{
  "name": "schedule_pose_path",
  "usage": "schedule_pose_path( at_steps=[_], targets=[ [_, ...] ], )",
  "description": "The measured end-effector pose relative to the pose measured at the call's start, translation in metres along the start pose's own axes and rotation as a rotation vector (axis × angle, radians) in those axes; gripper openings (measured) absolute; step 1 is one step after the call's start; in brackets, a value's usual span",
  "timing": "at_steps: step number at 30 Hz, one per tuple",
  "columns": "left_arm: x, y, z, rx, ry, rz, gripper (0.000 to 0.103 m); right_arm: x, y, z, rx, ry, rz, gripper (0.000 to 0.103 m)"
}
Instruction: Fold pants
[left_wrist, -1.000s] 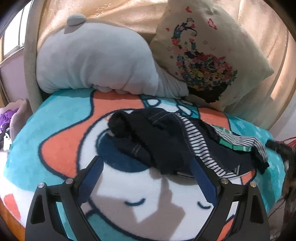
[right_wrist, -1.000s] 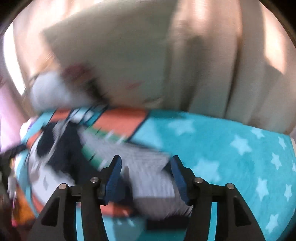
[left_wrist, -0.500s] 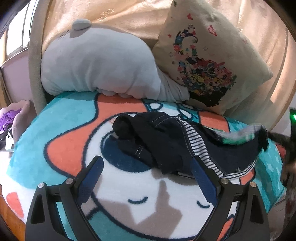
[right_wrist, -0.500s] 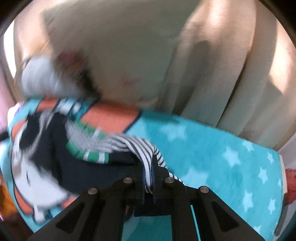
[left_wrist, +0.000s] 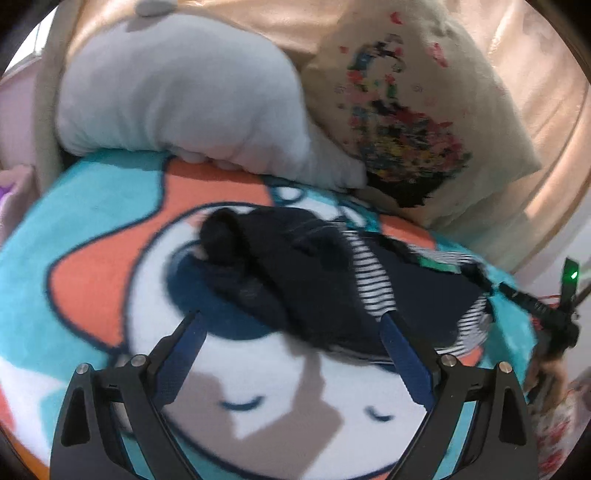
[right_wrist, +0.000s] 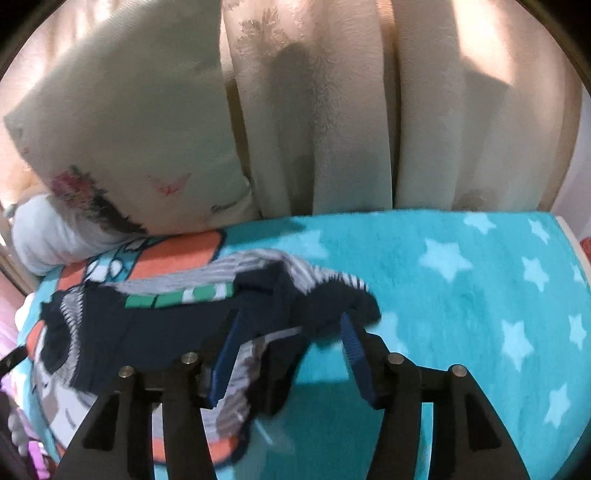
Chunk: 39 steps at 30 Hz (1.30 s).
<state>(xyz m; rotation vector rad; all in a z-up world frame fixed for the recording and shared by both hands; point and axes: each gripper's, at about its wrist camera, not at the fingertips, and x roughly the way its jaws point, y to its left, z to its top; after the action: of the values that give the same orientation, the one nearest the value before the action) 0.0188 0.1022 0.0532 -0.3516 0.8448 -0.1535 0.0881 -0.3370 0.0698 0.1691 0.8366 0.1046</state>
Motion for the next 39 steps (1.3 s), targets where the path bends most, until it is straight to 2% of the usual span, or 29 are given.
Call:
schedule_pose_path(
  at_steps=[4,6,7,8,9,10,11,13,15,18,20,22,24,25,26,31,33,35,37,39],
  targets=[
    [0.013,-0.022,0.0,0.022,0.042,-0.079,0.094,-0.01,-0.004,-0.018,0.058,-0.004,0.081,0.059],
    [0.024,-0.031,0.002,0.026,0.067,-0.097,0.086,-0.01,-0.004,-0.025,0.086,-0.001,0.102,0.059],
    [0.03,-0.035,0.003,0.033,0.079,-0.088,0.07,-0.009,-0.003,-0.031,0.095,0.002,0.115,0.059],
    [0.036,-0.04,0.004,0.044,0.096,-0.066,0.05,-0.008,-0.001,-0.034,0.095,0.003,0.12,0.059],
    [0.044,-0.046,0.005,0.06,0.116,-0.021,0.039,-0.008,0.001,-0.037,0.095,0.005,0.122,0.06],
    [0.049,-0.047,0.005,0.067,0.127,0.001,0.022,-0.006,0.003,-0.041,0.096,0.009,0.125,0.06],
    [0.054,-0.048,0.005,0.07,0.143,0.017,0.012,-0.006,0.003,-0.042,0.099,0.011,0.131,0.06],
    [0.058,-0.047,0.008,0.063,0.152,0.04,0.004,-0.006,0.004,-0.045,0.106,0.01,0.139,0.06],
    [0.048,-0.04,0.015,0.054,0.114,0.078,0.0,-0.007,0.002,-0.045,0.117,0.01,0.14,0.06],
    [0.033,-0.019,0.028,0.028,0.05,0.174,0.0,-0.009,-0.003,-0.047,0.138,0.008,0.149,0.06],
    [0.023,0.001,0.035,-0.027,0.045,0.197,0.0,-0.011,-0.004,-0.047,0.141,0.001,0.153,0.06],
    [0.015,0.01,0.036,-0.054,0.057,0.158,0.002,-0.013,-0.004,-0.048,0.147,-0.006,0.164,0.06],
    [0.012,0.011,0.03,-0.064,0.091,0.079,0.02,-0.012,-0.002,-0.048,0.154,-0.005,0.171,0.062],
    [0.013,0.008,0.025,-0.065,0.112,0.044,0.036,-0.012,-0.002,-0.049,0.155,-0.004,0.175,0.062],
    [0.014,0.005,0.02,-0.065,0.129,0.006,0.041,-0.01,-0.002,-0.05,0.158,-0.001,0.178,0.062],
    [0.025,-0.024,-0.001,-0.053,0.198,-0.152,0.042,-0.004,0.003,-0.055,0.176,0.02,0.19,0.062],
    [0.034,-0.035,-0.001,-0.052,0.212,-0.164,0.045,-0.004,0.005,-0.058,0.177,0.025,0.192,0.062],
    [0.043,-0.042,0.001,-0.048,0.223,-0.155,0.058,-0.006,0.006,-0.06,0.176,0.025,0.191,0.062],
    [0.054,-0.048,0.003,-0.044,0.244,-0.113,0.065,-0.008,0.004,-0.062,0.184,0.021,0.196,0.062],
    [0.063,-0.051,0.004,-0.056,0.26,-0.093,0.065,-0.01,0.002,-0.063,0.192,0.019,0.197,0.062]
  ],
)
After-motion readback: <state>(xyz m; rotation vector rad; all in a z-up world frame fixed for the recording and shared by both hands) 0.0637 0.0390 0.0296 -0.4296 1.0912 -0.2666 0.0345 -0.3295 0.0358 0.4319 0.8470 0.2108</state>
